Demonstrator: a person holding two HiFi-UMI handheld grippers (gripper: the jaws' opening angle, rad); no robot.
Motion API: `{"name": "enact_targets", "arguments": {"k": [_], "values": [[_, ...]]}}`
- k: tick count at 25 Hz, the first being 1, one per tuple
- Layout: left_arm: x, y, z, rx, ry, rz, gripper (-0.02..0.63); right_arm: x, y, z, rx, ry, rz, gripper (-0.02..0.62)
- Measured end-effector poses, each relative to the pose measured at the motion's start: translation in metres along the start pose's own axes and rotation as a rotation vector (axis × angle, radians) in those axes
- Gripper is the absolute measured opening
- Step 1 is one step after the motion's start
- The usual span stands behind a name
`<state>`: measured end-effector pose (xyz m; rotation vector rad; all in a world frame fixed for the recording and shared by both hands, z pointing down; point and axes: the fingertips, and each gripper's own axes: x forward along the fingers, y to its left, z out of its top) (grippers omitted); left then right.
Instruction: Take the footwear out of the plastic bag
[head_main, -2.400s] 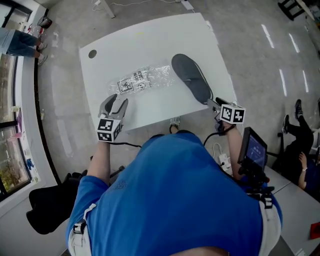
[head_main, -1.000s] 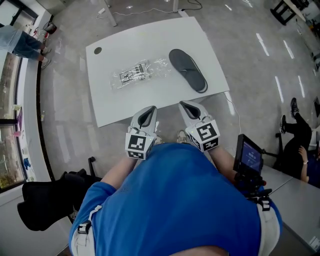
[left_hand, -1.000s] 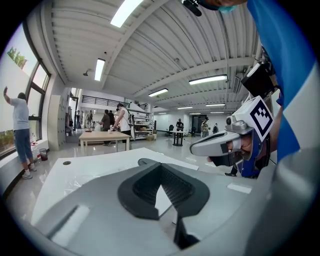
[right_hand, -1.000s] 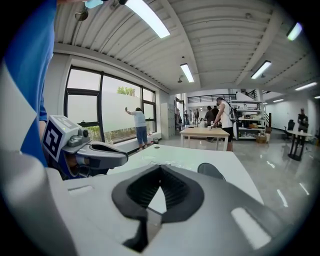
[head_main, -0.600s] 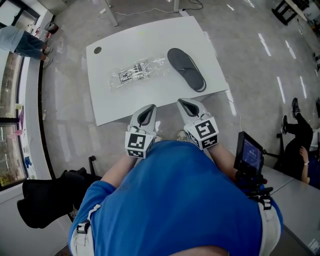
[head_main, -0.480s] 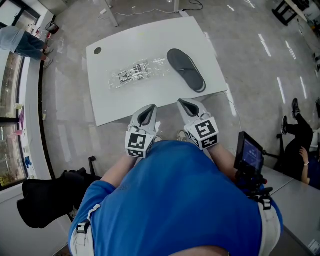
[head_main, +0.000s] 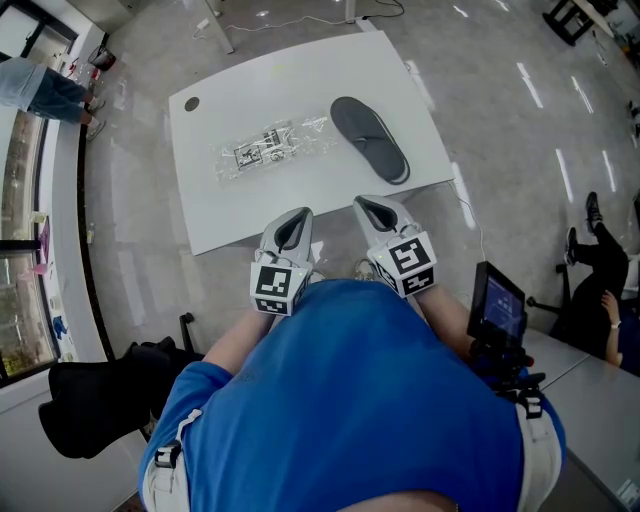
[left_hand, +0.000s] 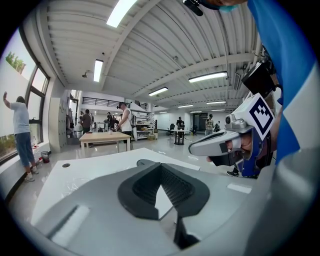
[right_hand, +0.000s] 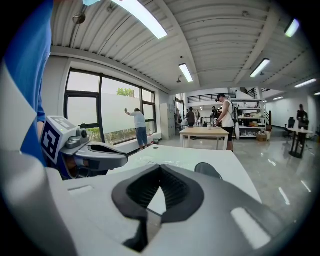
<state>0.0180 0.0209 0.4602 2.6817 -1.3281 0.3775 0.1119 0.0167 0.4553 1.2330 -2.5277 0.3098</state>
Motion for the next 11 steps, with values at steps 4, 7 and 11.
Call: {"name": "enact_targets", "arguments": {"k": [4, 7, 11], "values": [[0.0029, 0.0012, -0.0002, 0.001, 0.005, 0.002, 0.006, 0.0025, -0.0025, -0.0012, 0.003, 0.004, 0.003, 0.003], [0.0039, 0.0028, -0.0001, 0.003, 0.004, 0.006, 0.006, 0.0036, -0.0031, -0.001, 0.001, 0.002, 0.004, 0.003], [0.0056, 0.0013, 0.0021, 0.005, 0.001, 0.005, 0.006, 0.003, -0.0044, -0.0014, -0.001, 0.002, 0.005, 0.003]]}}
